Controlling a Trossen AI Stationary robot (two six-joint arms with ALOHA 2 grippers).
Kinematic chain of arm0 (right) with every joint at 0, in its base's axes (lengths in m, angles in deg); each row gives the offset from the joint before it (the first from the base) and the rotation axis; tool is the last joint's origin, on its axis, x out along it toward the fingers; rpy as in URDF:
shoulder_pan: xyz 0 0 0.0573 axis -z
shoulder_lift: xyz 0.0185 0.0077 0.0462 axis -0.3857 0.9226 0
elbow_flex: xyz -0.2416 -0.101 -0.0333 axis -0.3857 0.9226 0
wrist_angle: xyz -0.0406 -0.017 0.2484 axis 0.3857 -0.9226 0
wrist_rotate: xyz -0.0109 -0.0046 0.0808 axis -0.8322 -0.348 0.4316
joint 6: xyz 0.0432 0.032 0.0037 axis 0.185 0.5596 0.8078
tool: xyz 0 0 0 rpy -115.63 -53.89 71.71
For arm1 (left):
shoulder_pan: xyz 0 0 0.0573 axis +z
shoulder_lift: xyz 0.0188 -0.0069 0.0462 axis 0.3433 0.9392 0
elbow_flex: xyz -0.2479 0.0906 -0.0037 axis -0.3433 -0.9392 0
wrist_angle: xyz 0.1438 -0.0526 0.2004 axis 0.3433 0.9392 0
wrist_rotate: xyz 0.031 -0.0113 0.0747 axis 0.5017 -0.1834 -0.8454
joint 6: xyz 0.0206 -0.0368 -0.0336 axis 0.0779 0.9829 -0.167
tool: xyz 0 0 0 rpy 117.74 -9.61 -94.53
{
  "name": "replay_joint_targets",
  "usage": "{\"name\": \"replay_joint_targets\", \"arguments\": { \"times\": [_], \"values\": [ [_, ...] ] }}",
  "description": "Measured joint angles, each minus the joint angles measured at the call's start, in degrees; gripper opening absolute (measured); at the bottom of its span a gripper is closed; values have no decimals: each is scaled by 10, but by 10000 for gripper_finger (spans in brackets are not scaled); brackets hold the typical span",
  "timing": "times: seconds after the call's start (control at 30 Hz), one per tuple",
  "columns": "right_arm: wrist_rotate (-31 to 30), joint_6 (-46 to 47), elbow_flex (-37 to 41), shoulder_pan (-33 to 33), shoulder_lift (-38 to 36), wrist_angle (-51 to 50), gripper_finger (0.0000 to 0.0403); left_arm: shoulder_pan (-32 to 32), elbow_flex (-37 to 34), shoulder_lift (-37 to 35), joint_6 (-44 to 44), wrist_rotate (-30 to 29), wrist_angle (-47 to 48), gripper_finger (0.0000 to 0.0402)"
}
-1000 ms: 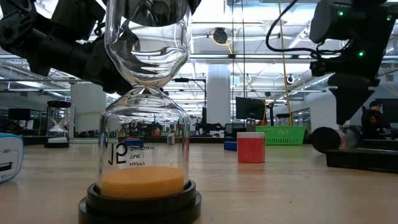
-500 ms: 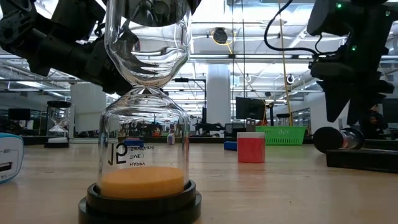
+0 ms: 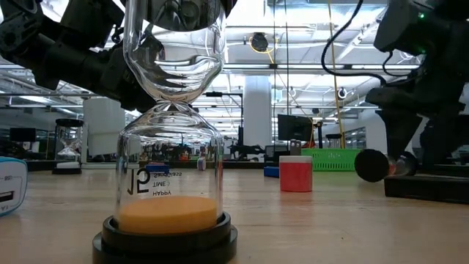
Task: Pick & Place Office items
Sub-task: Put the red hourglass into the green bin
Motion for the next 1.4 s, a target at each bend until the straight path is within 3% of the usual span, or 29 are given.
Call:
{"name": "replay_joint_targets", "arguments": {
  "times": [0.13, 0.33, 0.6, 0.93, 1.23, 1.4],
  "values": [
    [-16, -35, 6, 25, 1, 10, 306, 0, 0, 0, -1, 0, 0, 26],
    [-35, -163, 7, 94, 1, 39, 295, 0, 0, 0, -2, 0, 0, 26],
    [-34, -483, -31, 175, -4, 40, 298, 0, 0, 0, -6, 0, 0, 26],
    [-30, -821, -93, 145, 23, 74, 311, 0, 0, 0, -10, 0, 0, 26],
    [22, -903, -90, 139, 138, 82, 306, 0, 0, 0, -10, 0, 4, 26],
    [42, -887, -93, 141, 171, 98, 296, 0, 0, 0, -10, 0, 6, 26]
  ]
}}
